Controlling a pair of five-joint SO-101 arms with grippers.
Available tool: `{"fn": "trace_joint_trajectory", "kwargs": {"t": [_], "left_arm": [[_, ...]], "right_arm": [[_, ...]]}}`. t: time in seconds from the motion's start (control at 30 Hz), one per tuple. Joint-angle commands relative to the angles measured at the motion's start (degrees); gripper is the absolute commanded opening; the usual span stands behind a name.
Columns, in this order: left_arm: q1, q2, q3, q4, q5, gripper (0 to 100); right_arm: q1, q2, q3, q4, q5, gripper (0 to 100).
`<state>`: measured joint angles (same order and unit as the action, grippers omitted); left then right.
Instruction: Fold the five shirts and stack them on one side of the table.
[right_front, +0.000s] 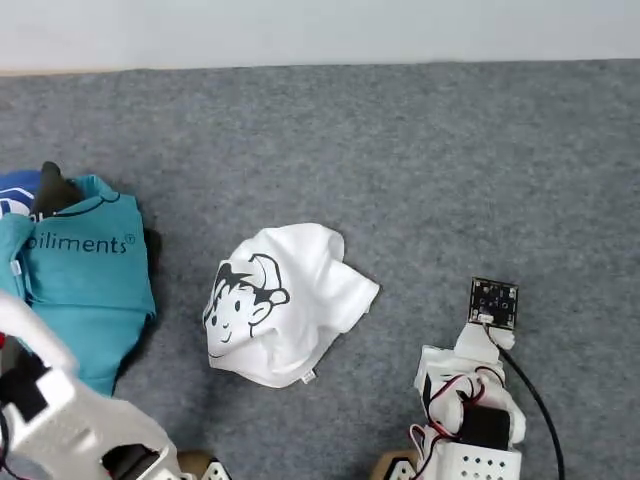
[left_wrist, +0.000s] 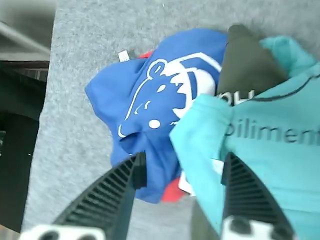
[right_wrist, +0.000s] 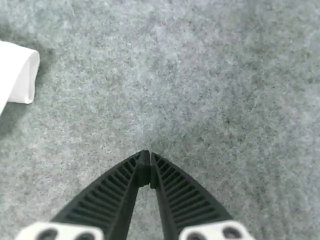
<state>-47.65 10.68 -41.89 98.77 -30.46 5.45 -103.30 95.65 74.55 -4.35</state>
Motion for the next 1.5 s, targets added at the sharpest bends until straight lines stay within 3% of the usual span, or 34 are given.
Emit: {"fn": "trace_joint_trajectory", "kwargs": {"t": [0.0,0.4,0.53,0.73,1.0,1.27,1.37,1.47], "left_arm": [[2.37,-9.23,5.76,1.76,4.84,24],[15.91,-38.07,40.57,1.67,16.44,24],[21.19,-44.04,48.4,1.58,19.25,23],[32.09,-49.85,52.26,1.58,21.27,16],[43.25,-49.23,52.44,1.58,27.96,14],[44.84,-45.36,52.44,1.67,29.36,14],[45.1,-44.75,52.44,1.67,29.27,14],[45.19,-44.13,52.44,1.67,29.27,14]], "right_arm": [[0.66,-0.4,0.88,0.13,0.53,1.0],[0.48,-0.4,0.88,0.13,0.35,1.2],[-3.12,-0.4,0.88,0.13,0.44,1.1],[-9.71,-0.4,0.88,0.04,0.26,1.3],[-27.38,-0.4,0.88,0.13,0.44,1.3],[-40.22,-0.4,0.88,0.13,0.53,1.3],[-39.43,-0.4,0.62,0.13,0.7,1.4],[-32.4,-0.4,-1.05,0.13,3.08,1.4]]}}
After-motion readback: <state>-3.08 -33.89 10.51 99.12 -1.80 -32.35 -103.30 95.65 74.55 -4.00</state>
